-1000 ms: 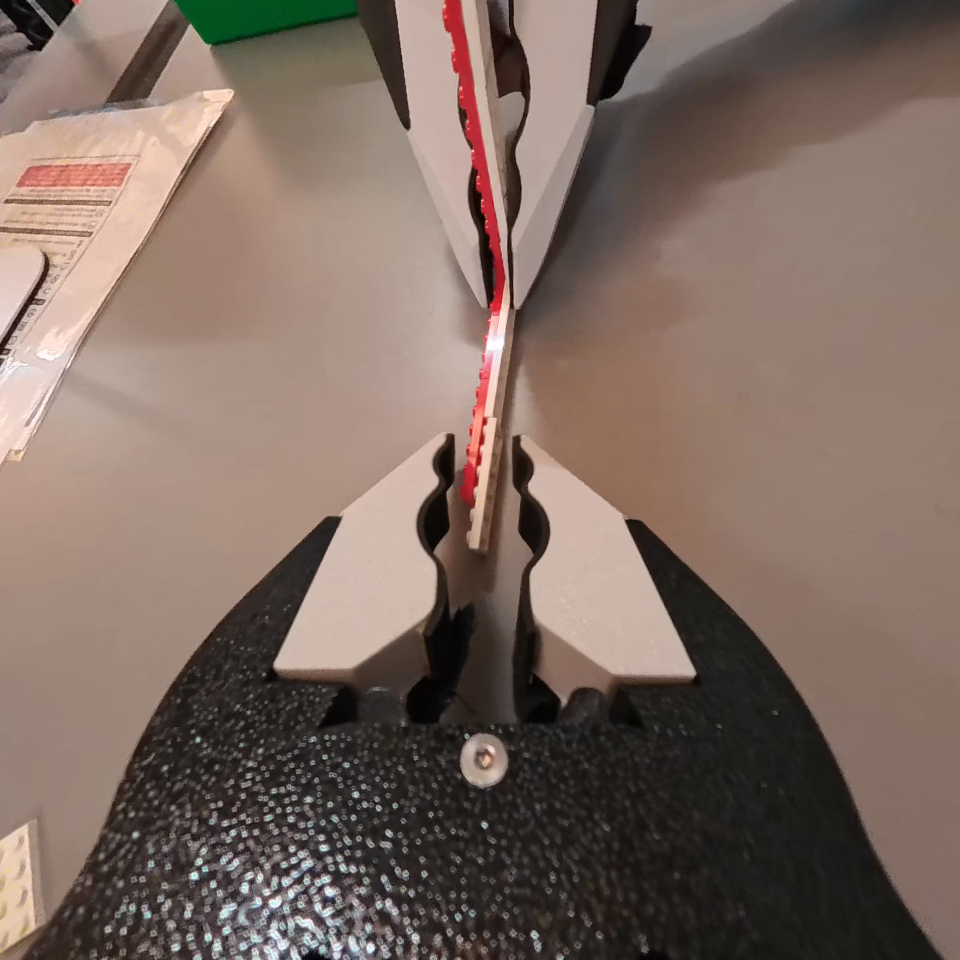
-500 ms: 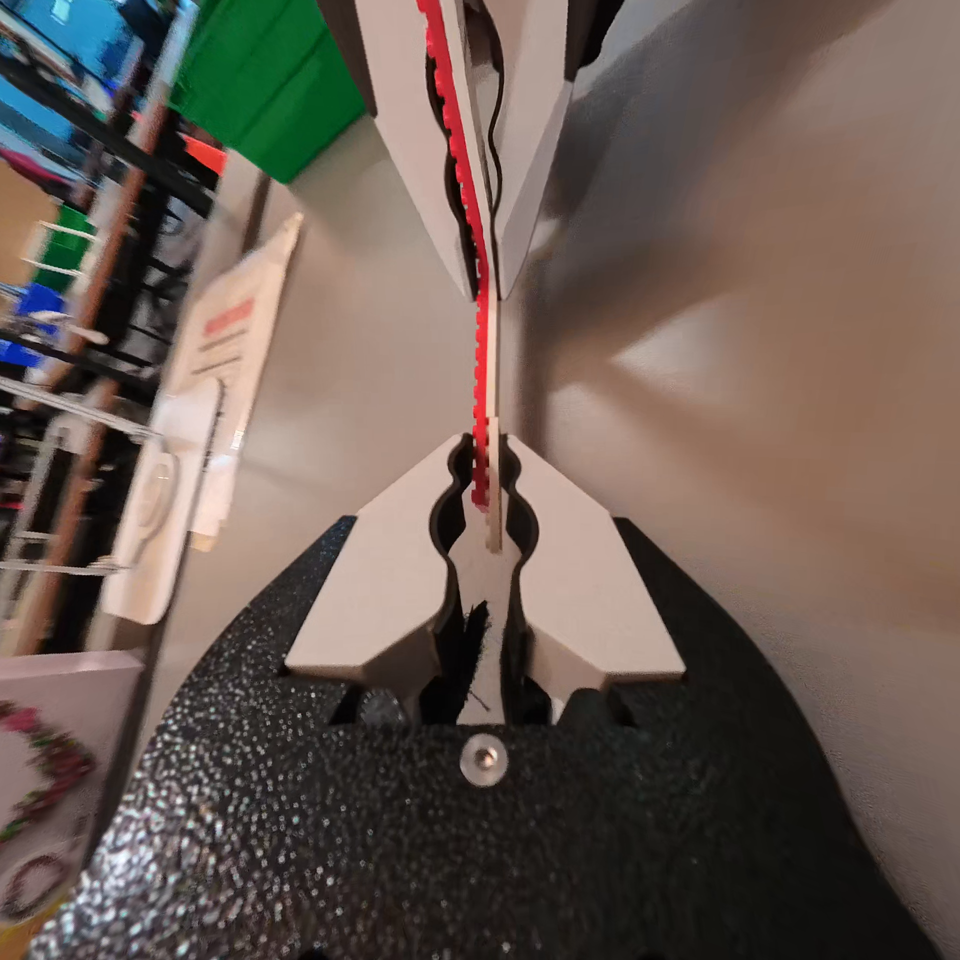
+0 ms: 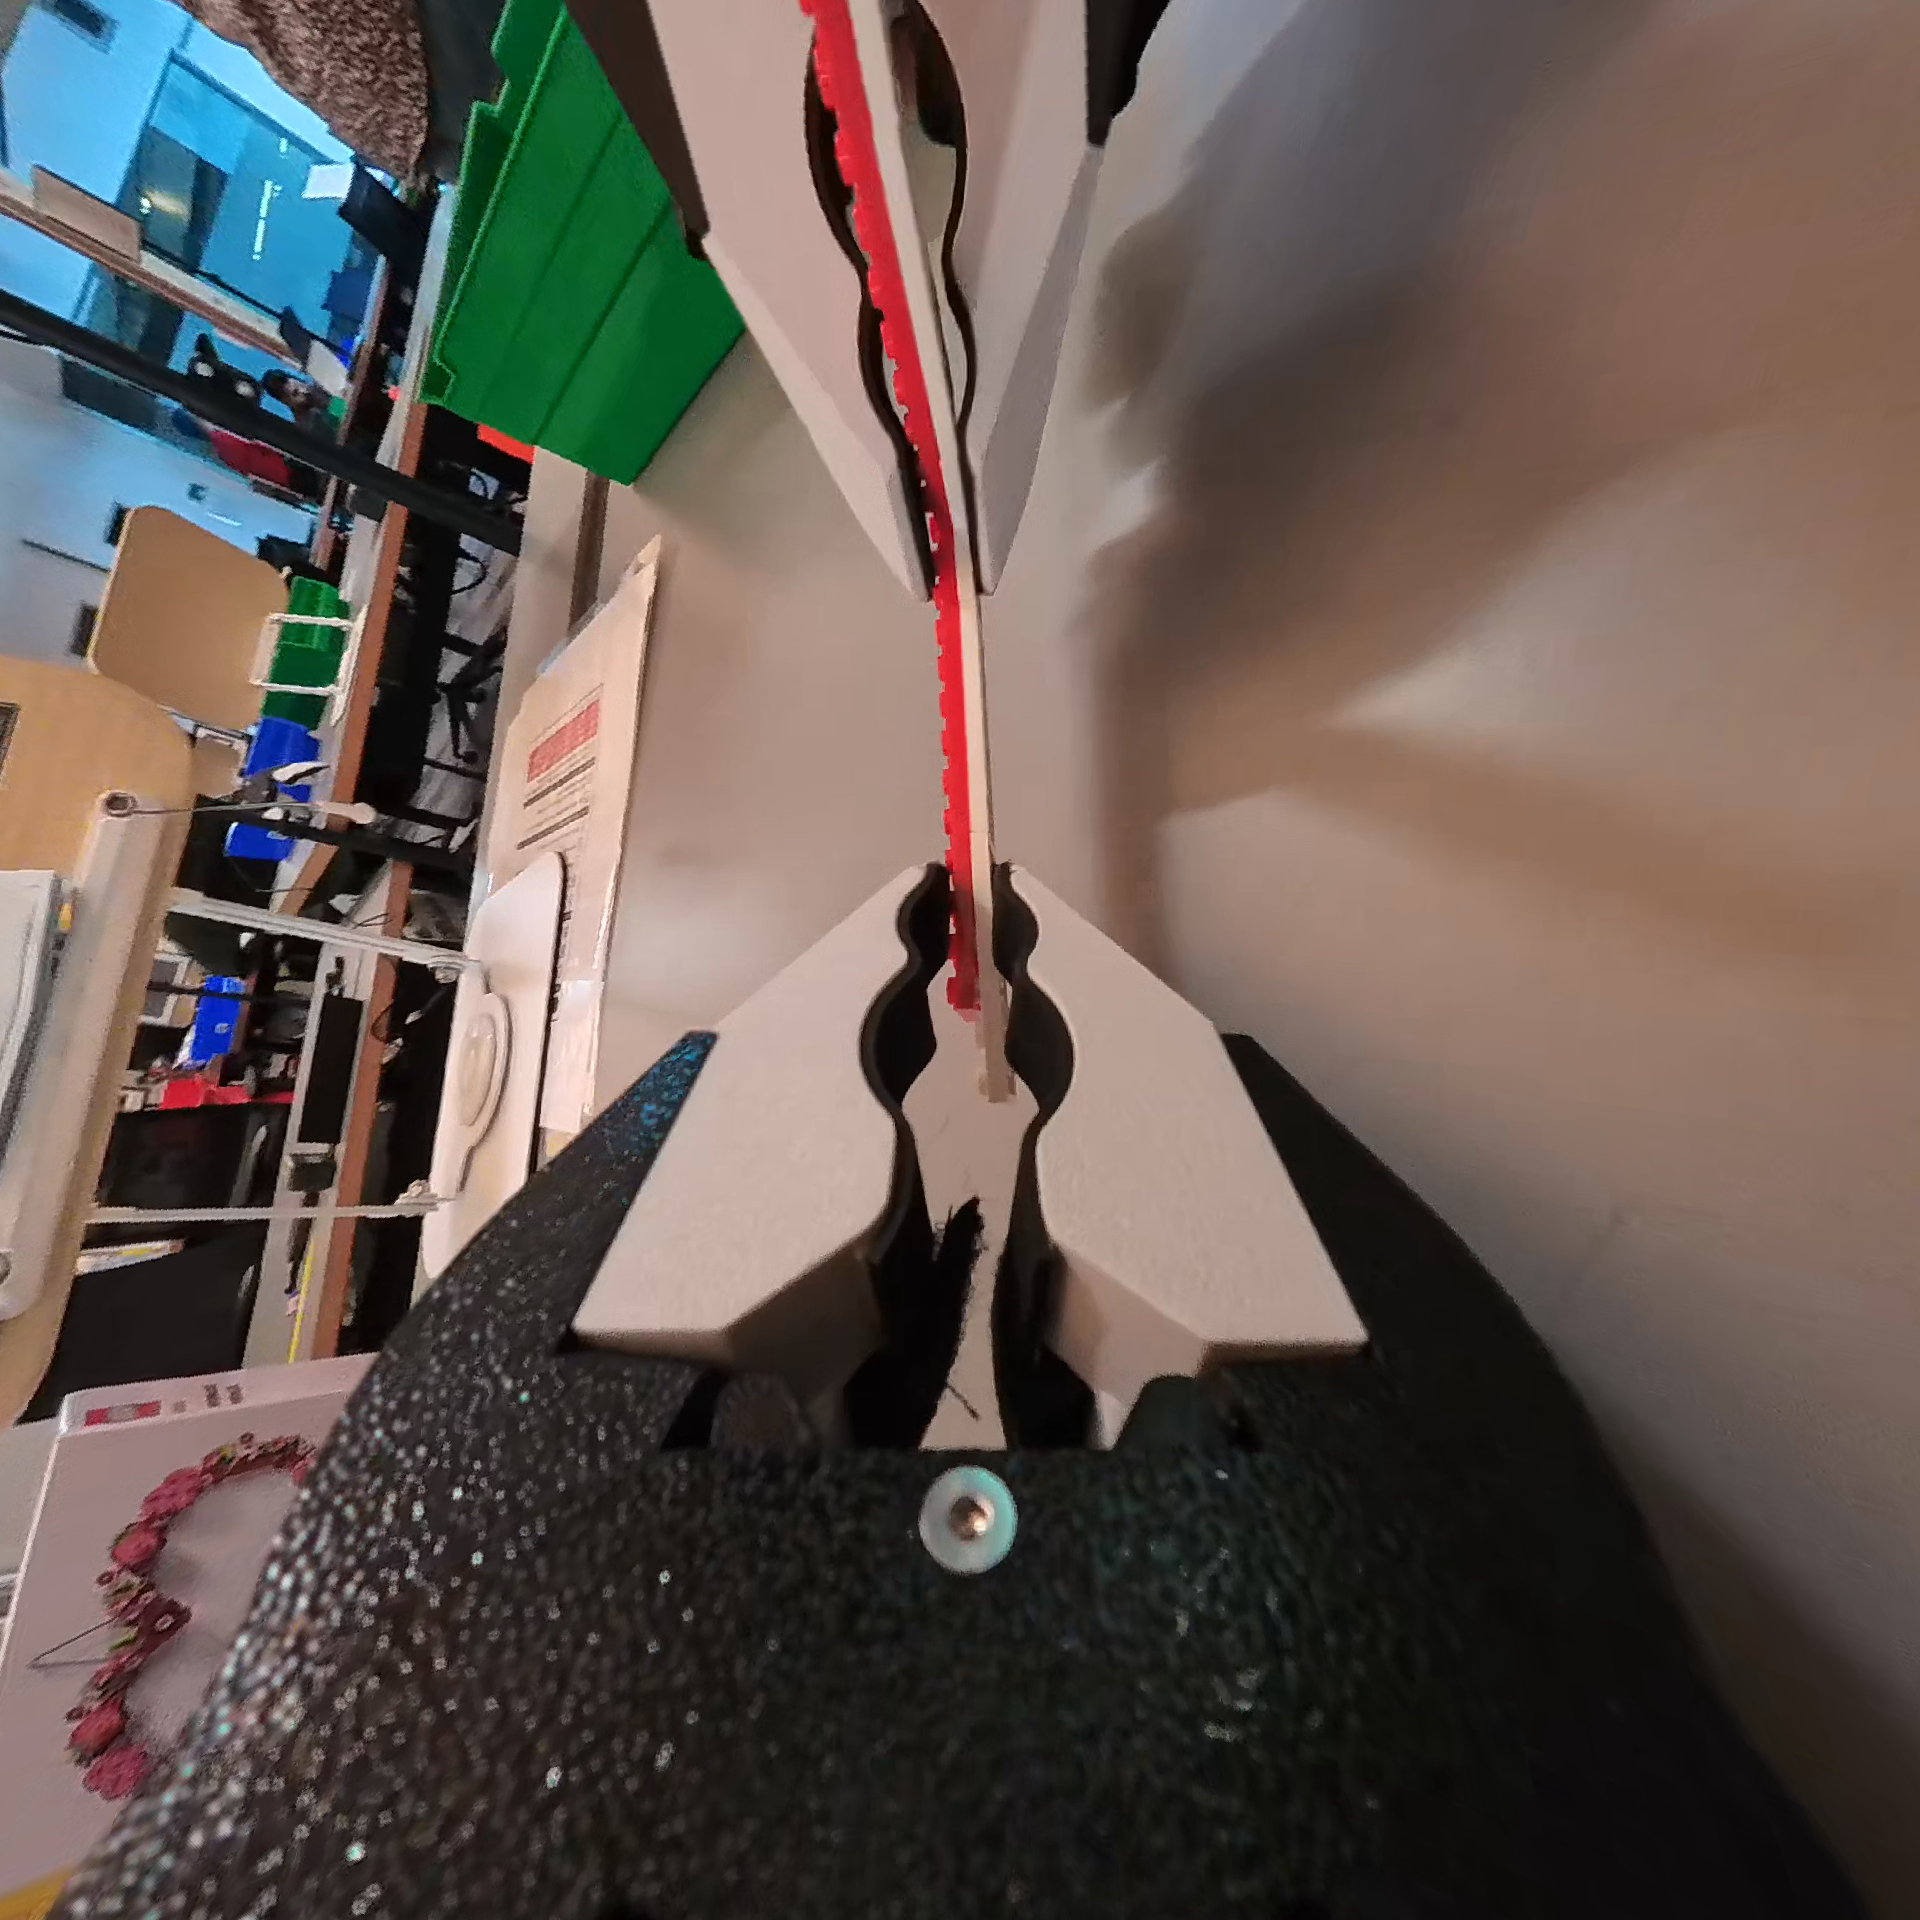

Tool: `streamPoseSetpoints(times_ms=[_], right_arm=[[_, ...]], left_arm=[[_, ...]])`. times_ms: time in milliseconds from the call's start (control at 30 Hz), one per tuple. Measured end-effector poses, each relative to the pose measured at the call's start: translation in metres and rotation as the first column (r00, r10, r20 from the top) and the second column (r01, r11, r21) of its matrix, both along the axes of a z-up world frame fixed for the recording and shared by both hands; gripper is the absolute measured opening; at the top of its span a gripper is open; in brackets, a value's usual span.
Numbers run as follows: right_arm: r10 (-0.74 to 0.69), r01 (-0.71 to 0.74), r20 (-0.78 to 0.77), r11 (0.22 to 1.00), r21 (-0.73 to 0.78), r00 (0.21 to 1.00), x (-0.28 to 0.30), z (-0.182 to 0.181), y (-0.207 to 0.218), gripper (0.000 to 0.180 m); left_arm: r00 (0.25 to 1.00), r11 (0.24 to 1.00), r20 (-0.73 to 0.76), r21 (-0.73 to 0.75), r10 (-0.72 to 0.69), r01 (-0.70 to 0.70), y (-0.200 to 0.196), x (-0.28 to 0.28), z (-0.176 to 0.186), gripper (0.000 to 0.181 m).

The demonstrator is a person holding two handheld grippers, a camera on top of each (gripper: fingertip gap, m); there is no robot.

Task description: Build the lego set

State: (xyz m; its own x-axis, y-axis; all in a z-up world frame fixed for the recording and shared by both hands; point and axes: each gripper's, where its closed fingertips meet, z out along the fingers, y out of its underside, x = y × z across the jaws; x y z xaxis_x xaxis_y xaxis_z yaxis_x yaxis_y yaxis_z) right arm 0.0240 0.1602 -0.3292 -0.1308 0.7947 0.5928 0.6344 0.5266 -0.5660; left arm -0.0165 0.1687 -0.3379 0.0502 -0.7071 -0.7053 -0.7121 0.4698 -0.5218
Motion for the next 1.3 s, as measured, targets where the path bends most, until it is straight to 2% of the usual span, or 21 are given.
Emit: streamPoseSetpoints(times_ms=[33, 367, 567, 1200, 1300], right_arm=[[0.011, -0.011, -0.002, 1.0, 0.0, 1.0, -0.0001, 0.0, -0.0013, 0.006], [0.035, -0.037, -0.033, 0.998, -0.052, 0.999, -0.0028, -0.0029, -0.0054, 0.006], [0.029, -0.034, -0.06, 0.996, -0.088, 0.998, -0.0022, -0.0014, -0.0049, 0.006], [0.014, -0.02, -0.084, 0.998, -0.067, 0.996, 0.0018, 0.0016, 0.0013, 0.006], [0.015, -0.022, -0.084, 0.997, -0.074, 0.996, 0.0021, -0.0008, 0.0026, 0.006]], left_arm=[[1.0, 1.0, -0.001, -0.013, -0.012, 0.012, -0.0021, 0.0002, -0.0001, 0.006], [0.998, 0.993, 0.063, -0.116, -0.006, 0.013, -0.006, -0.001, -0.0015, 0.006], [0.996, 0.995, 0.089, -0.095, 0.015, -0.007, -0.0052, -0.0021, 0.0015, 0.009], [0.999, 0.998, -0.012, -0.06, 0.035, -0.036, 0.0002, -0.0083, -0.001, 0.006], [0.999, 0.995, 0.015, -0.092, 0.044, -0.043, 0.001, -0.0081, -0.0017, 0.006]])
